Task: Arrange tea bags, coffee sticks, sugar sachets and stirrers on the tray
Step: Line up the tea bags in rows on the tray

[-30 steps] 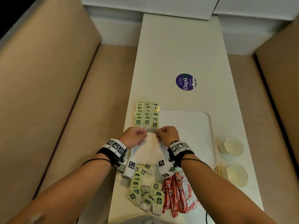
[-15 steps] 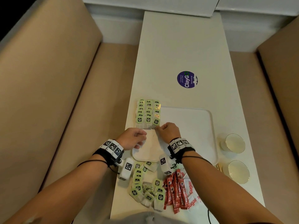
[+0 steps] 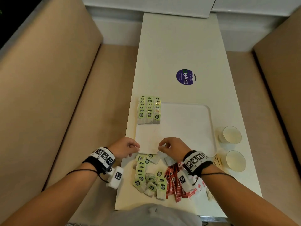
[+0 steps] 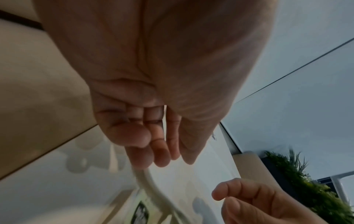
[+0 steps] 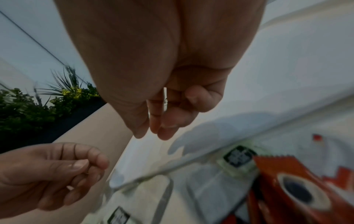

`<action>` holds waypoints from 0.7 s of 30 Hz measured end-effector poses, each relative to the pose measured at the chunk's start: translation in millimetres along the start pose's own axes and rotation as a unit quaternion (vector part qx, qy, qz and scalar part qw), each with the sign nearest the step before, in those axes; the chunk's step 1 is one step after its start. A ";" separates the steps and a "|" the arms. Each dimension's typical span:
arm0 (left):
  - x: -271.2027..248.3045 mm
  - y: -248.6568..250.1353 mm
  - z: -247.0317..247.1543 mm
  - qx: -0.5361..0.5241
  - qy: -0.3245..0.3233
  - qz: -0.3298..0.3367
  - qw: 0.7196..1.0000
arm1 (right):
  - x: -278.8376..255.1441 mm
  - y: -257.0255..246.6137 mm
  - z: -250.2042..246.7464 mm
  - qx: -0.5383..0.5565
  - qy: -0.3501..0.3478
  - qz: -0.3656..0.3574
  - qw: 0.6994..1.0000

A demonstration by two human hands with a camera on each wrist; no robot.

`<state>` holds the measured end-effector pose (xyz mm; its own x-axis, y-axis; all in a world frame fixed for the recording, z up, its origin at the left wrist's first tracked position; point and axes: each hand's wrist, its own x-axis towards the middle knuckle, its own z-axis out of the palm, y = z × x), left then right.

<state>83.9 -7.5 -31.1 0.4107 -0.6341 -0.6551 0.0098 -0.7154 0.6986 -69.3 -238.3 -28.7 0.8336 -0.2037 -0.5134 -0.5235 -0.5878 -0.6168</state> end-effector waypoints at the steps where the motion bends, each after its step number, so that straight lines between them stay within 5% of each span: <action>1: -1.7 -3.7 2.2 0.011 -0.005 -0.001 1.000 | -4.3 -1.3 3.5 -0.004 -0.010 -0.006 1.000; 17: -19.2 -26.6 37.4 0.060 -0.029 0.022 0.998 | -48.3 -25.4 38.0 -0.035 -0.149 -0.063 0.986; 21: -20.8 -28.6 42.0 0.038 -0.020 0.017 0.999 | -54.9 -22.6 44.0 -0.055 -0.140 -0.059 0.987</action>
<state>36.9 13.8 -49.5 0.3732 -0.6687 -0.6431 -0.0730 -0.7122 0.6982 -111.1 -179.3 -12.9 0.7990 0.0864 -0.5951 -0.3897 -0.6793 -0.6218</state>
